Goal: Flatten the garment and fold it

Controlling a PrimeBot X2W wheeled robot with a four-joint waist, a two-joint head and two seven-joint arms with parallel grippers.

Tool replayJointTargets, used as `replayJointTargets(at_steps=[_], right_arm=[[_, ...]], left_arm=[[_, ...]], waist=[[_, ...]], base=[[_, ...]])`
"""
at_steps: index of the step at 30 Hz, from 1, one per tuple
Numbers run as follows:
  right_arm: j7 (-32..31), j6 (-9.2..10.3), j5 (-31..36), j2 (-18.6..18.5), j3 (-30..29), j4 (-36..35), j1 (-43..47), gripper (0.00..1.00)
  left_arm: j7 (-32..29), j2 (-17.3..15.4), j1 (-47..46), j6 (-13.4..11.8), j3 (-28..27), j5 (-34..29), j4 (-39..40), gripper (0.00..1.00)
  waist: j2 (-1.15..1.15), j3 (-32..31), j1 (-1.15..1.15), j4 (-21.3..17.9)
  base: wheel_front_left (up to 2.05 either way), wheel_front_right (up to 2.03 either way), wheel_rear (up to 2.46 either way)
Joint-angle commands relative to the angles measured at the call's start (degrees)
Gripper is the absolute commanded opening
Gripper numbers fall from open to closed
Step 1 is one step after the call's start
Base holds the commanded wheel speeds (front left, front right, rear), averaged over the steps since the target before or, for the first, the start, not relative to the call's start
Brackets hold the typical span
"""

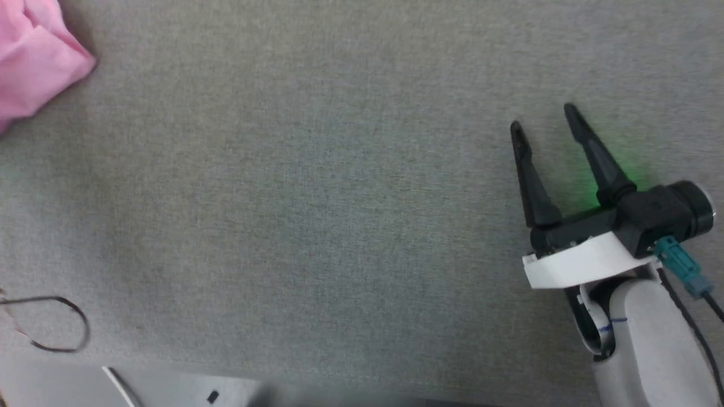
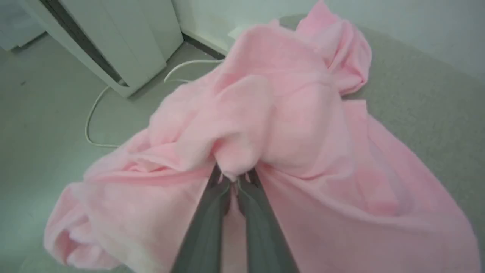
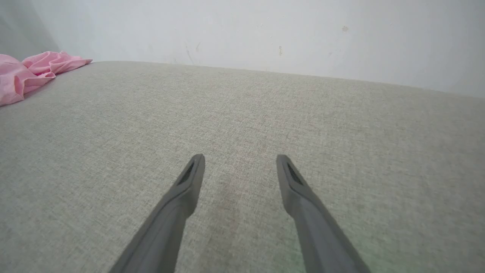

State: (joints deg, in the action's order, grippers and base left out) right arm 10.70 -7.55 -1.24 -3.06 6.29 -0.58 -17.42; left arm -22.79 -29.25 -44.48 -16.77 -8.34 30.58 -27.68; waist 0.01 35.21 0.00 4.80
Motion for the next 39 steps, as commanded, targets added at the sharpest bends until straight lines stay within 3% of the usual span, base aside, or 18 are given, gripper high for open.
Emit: replayJointTargets(at_steps=[1, 8, 12, 15, 20, 28, 32, 39], right_arm=[[0.46, 0.06, -0.60, 0.02, -0.23, 1.09, 0.92, 1.00], [1.57, 0.06, -1.91, 0.15, -2.06, 5.08, 5.22, 1.00], [1.93, 0.06, -3.55, 0.17, -3.41, 6.03, 7.86, 1.00], [2.06, 0.06, -4.27, 0.17, -4.87, 6.17, 9.56, 1.00], [1.72, 0.06, -4.55, 0.17, -6.19, 5.77, 11.33, 1.00], [0.73, 0.06, -5.40, 0.18, -4.17, 4.93, 11.60, 1.00], [0.38, 0.06, -5.73, 0.18, -2.98, 5.07, 11.63, 1.00], [0.18, 0.06, -6.05, 0.18, -1.77, 5.16, 11.81, 1.00]], left_arm=[[5.27, -1.25, 0.08, -0.12, -0.53, -1.75, 0.79, 0.00], [23.25, -2.55, -2.10, 4.27, 1.35, -6.08, 1.72, 0.00], [27.28, -1.34, -5.48, 7.67, 5.44, -7.73, 3.35, 0.00], [28.20, 2.18, -8.05, 9.40, 9.47, -8.34, 5.77, 0.00], [26.76, 10.06, -10.23, 12.10, 16.65, -7.81, 9.30, 0.00], [23.18, 21.31, -7.52, 15.16, 26.38, -5.47, 10.41, 0.00], [21.12, 24.02, -4.07, 16.11, 29.75, -3.53, 6.20, 0.00], [9.17, 25.47, 3.04, 15.37, 35.92, -1.36, -8.10, 0.00]], waist=[[-0.01, -7.00, 0.00, 0.32], [-0.01, -19.30, 0.00, 0.19], [-0.01, -24.53, 0.00, -0.58], [-0.01, -27.56, 0.00, -1.55], [-0.01, -30.23, 0.00, -3.79], [-0.01, -30.41, 0.00, -10.50], [-0.01, -29.76, 0.00, -14.14], [-0.01, -28.82, 0.00, -19.41]], base=[[0.00, 0.00, 0.00], [0.00, 0.00, 0.00], [0.00, 0.00, 0.00], [0.00, 0.00, 0.00], [0.00, 0.00, 0.00], [0.00, 0.00, 0.00], [0.00, 0.00, 0.00], [0.00, 0.00, 0.00]])
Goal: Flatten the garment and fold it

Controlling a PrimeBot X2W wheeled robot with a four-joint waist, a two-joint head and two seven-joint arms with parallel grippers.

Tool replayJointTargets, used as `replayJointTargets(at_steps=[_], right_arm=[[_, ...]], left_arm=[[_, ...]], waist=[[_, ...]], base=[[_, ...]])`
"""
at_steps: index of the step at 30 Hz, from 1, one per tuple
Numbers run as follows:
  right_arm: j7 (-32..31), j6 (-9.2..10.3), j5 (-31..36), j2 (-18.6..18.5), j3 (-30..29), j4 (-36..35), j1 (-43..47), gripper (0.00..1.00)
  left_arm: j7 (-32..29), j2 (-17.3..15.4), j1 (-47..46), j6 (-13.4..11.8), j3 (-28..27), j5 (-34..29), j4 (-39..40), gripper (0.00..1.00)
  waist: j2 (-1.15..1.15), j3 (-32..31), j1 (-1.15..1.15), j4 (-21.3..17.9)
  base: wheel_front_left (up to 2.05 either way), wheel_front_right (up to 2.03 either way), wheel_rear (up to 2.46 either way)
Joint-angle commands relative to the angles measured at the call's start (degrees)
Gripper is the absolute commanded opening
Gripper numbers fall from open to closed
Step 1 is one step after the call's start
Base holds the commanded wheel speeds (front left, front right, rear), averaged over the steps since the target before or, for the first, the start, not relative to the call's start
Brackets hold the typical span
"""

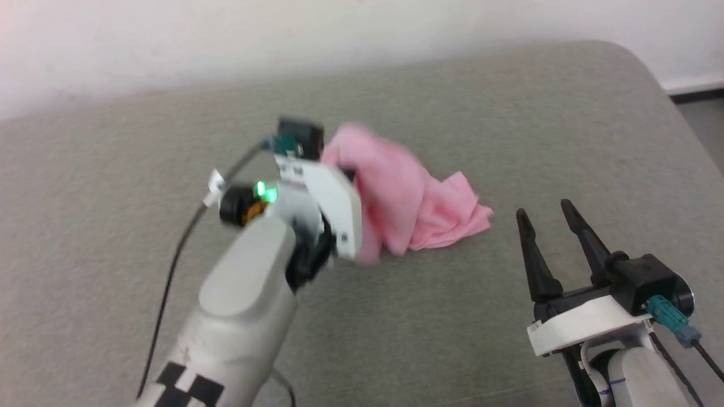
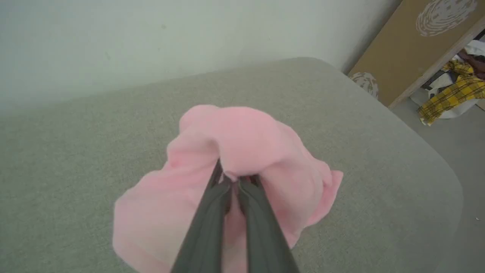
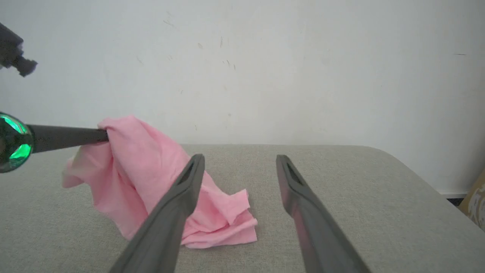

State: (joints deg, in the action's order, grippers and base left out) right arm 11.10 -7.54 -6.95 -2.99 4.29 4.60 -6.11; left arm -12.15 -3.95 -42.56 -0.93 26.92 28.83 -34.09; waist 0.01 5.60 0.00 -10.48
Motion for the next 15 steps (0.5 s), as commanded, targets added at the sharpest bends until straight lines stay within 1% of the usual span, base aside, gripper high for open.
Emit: replayJointTargets(at_steps=[1, 7, 9, 10, 11, 12, 15], right_arm=[[-0.23, 0.05, -0.37, 0.11, 0.36, 0.05, 0.46, 1.00], [-0.03, 0.05, -0.63, 0.11, 0.65, 0.50, 0.58, 1.00], [-0.06, 0.05, -0.62, 0.11, 0.63, 0.57, 0.65, 1.00], [-0.14, 0.05, -0.60, 0.11, 0.58, 0.62, 0.77, 1.00], [-0.20, 0.05, -0.56, 0.11, 0.49, 0.65, 0.90, 1.00], [-0.24, 0.05, -0.52, 0.11, 0.37, 0.65, 1.05, 1.00], [-0.33, 0.05, -0.47, 0.11, 0.35, 0.50, 1.21, 1.00]], left_arm=[[-3.25, 0.26, 1.85, -0.71, 1.33, 0.55, -3.69, 0.00], [-12.31, 0.64, 4.86, -0.48, 3.83, 2.78, -12.09, 0.00], [-13.50, 0.68, 5.22, -0.36, 3.90, 3.37, -12.85, 0.00], [-14.45, 0.73, 5.48, -0.20, 3.95, 3.95, -13.31, 0.39], [-15.01, 0.78, 5.71, 0.05, 3.88, 4.65, -13.42, 0.95], [-14.82, 0.83, 5.85, 0.26, 3.64, 5.36, -13.07, 1.00], [-10.34, 0.92, 6.08, 0.46, 2.16, 7.00, -10.38, 1.00]], waist=[[-0.01, 0.95, 0.00, -4.63], [-0.01, 1.16, 0.00, -5.61], [-0.01, 1.07, 0.00, -5.52], [-0.01, 0.97, 0.00, -5.29], [-0.01, 0.86, 0.00, -4.97], [-0.01, 0.72, 0.00, -4.52], [-0.01, 0.29, 0.00, -3.00]], base=[[0.00, 0.00, 0.00], [0.00, 0.00, 0.00], [0.00, 0.00, 0.00], [0.00, 0.00, 0.00], [0.00, 0.00, 0.00], [0.00, 0.00, 0.00], [0.00, 0.00, 0.00]])
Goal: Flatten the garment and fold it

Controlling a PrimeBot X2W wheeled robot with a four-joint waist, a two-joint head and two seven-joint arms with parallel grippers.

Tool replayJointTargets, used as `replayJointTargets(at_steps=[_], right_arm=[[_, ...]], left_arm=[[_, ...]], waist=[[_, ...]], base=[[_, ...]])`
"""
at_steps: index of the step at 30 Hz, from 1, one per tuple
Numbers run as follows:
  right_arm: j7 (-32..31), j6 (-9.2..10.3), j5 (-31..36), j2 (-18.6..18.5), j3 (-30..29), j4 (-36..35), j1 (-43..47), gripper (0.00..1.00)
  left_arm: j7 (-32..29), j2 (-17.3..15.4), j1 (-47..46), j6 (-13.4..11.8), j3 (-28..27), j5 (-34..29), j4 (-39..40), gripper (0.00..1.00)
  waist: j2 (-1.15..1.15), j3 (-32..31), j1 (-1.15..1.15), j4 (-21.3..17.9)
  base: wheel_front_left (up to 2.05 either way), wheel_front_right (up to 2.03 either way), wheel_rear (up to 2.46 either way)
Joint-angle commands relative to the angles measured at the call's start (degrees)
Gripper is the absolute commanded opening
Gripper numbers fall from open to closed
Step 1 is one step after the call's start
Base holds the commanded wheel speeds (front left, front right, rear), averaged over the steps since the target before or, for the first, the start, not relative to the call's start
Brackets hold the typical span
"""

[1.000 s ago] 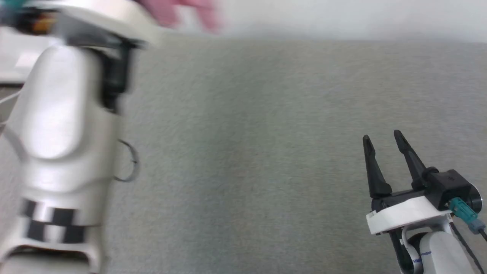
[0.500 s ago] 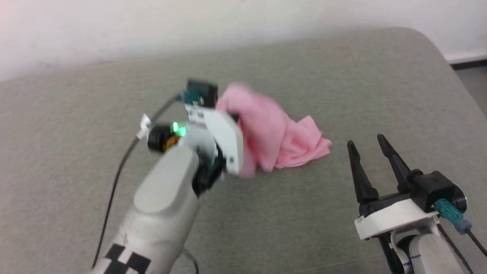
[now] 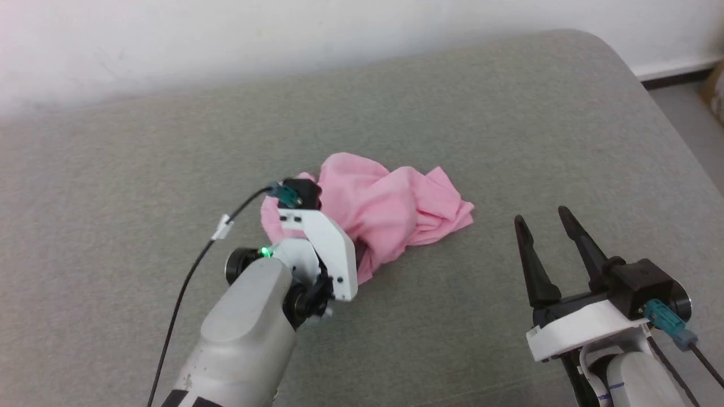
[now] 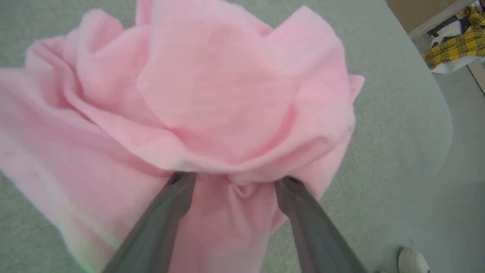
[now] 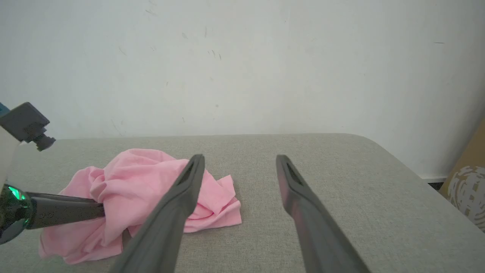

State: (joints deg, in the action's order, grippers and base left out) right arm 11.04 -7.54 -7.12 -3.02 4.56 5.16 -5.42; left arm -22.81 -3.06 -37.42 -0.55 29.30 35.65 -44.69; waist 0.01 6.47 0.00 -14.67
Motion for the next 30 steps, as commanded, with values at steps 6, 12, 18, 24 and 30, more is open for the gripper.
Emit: replayJointTargets(at_steps=[6, 12, 18, 24, 30], right_arm=[[-0.27, 0.05, -0.40, 0.14, -0.86, -0.65, 0.60, 1.00], [-0.37, 0.05, -0.75, 0.14, -1.65, -0.60, 1.36, 1.00], [-0.14, 0.05, -2.04, 0.14, -2.47, -0.57, 1.86, 1.00], [-0.45, 0.05, -2.15, 0.14, -2.68, -0.50, 2.26, 1.00], [-3.89, 0.05, -3.66, 0.14, -1.64, 1.06, 2.85, 1.00]], left_arm=[[15.09, -1.49, 2.21, -0.22, -3.11, -0.60, 8.06, 1.00], [30.41, -5.38, 6.09, -2.28, -5.64, -4.29, 16.25, 1.00], [37.54, -9.57, 12.27, -4.69, -8.92, -8.60, 22.98, 1.00], [37.79, -10.32, 20.88, -5.41, -14.38, -13.28, 31.76, 1.00], [37.80, -8.45, 28.72, -3.68, -19.31, -16.21, 36.57, 1.00]], waist=[[-0.01, -1.71, 0.00, 4.86], [-0.01, -3.29, 0.00, 8.76], [-0.01, -4.18, 0.00, 11.62], [-0.01, -4.25, 0.00, 13.42], [-0.01, -3.83, 0.00, 14.86]], base=[[0.00, 0.00, 0.00], [0.00, 0.00, 0.00], [0.00, 0.00, 0.00], [0.00, 0.00, 0.00], [0.00, 0.00, 0.00]])
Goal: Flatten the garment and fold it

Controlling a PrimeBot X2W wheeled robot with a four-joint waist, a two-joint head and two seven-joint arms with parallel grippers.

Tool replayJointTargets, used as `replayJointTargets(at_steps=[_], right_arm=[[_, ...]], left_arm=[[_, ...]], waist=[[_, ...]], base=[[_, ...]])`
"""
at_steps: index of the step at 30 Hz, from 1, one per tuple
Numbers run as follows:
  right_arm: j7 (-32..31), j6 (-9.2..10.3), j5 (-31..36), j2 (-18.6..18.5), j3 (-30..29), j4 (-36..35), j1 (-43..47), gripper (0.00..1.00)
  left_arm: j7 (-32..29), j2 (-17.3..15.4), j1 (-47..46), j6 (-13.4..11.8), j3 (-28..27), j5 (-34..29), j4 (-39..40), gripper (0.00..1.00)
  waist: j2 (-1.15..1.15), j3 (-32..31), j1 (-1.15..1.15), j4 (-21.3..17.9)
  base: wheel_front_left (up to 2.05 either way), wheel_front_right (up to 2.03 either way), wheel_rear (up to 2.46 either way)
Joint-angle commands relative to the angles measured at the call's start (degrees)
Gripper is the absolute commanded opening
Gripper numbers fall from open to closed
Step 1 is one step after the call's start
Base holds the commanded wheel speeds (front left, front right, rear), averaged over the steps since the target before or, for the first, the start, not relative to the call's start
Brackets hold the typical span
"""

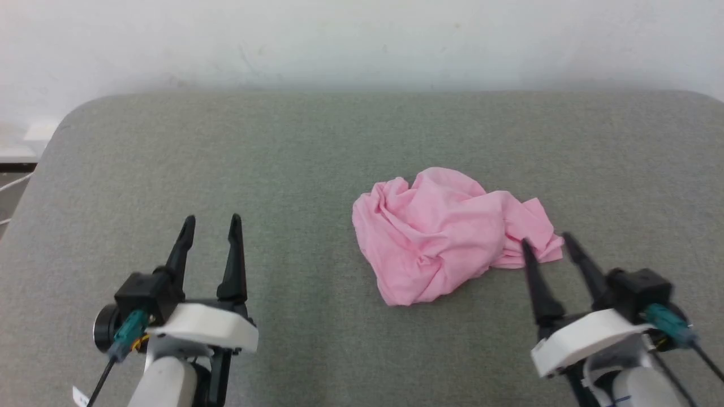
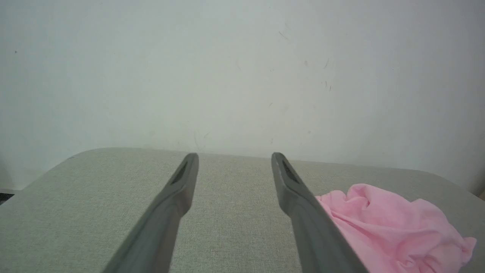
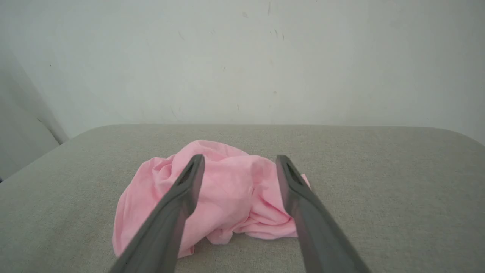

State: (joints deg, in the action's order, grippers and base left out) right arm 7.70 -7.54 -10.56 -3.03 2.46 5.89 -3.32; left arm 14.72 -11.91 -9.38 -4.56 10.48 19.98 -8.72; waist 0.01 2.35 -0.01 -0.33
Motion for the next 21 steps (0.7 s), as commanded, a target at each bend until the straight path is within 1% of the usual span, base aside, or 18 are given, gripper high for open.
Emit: replayJointTargets(at_steps=[1, 2, 3, 8, 15, 16, 17, 18, 21], right_arm=[[-1.83, 0.05, -0.26, 0.15, 1.15, 0.77, 0.73, 1.00], [-3.24, 0.05, -0.38, 0.15, 2.01, 1.25, 0.65, 1.00], [-6.28, 0.05, -0.23, 0.15, 3.99, 2.47, 0.19, 1.00], [-14.16, 0.05, -1.06, 0.15, 6.26, 7.60, -2.56, 1.00], [-19.14, 0.05, -0.87, 0.15, 7.72, 14.81, -9.01, 1.00], [-19.39, 0.05, -0.93, 0.15, 7.92, 15.68, -9.75, 0.44], [-19.60, 0.05, -0.93, 0.15, 8.07, 16.40, -10.33, 0.13], [-19.70, 0.05, -0.92, 0.15, 8.02, 16.89, -10.76, 0.00], [-19.29, 0.05, 0.23, 0.15, 5.96, 17.30, -11.24, 0.00]], left_arm=[[0.27, 0.88, 1.60, 0.60, -1.26, -1.00, 1.26, 1.00], [0.27, 1.37, 2.43, 0.91, -1.98, -1.39, 1.74, 1.00], [0.27, 2.50, 3.66, 1.30, -3.37, -2.39, 2.82, 1.00], [0.28, 5.40, 4.67, 2.76, -5.84, -4.29, 4.30, 1.00], [0.28, 7.84, 2.93, 5.16, -7.18, -6.07, 4.19, 1.00], [0.28, 8.04, 2.76, 5.39, -7.34, -6.25, 4.02, 1.00], [0.28, 8.22, 2.68, 5.63, -7.52, -6.34, 3.77, 1.00], [0.28, 8.35, 2.64, 5.84, -7.71, -6.46, 3.57, 1.00], [0.28, 8.65, 2.84, 6.35, -8.40, -6.70, 2.94, 1.00]], waist=[[-0.01, 0.52, 0.01, 0.86], [-0.01, 0.78, 0.01, 1.20], [-0.01, 1.41, 0.01, 1.93], [-0.01, 3.44, 0.01, 3.97], [-0.01, 6.15, 0.01, 6.28], [-0.01, 6.28, 0.01, 6.42], [-0.01, 6.37, 0.01, 6.52], [-0.01, 6.39, 0.01, 6.57], [-0.01, 6.07, 0.01, 6.38]], base=[[0.00, 0.00, 0.00], [0.00, 0.00, 0.00], [0.00, 0.00, 0.00], [0.00, 0.00, 0.00], [0.00, 0.00, 0.00], [0.00, 0.00, 0.00], [0.00, 0.00, 0.00], [0.00, 0.00, 0.00], [0.00, 0.00, 0.00]])
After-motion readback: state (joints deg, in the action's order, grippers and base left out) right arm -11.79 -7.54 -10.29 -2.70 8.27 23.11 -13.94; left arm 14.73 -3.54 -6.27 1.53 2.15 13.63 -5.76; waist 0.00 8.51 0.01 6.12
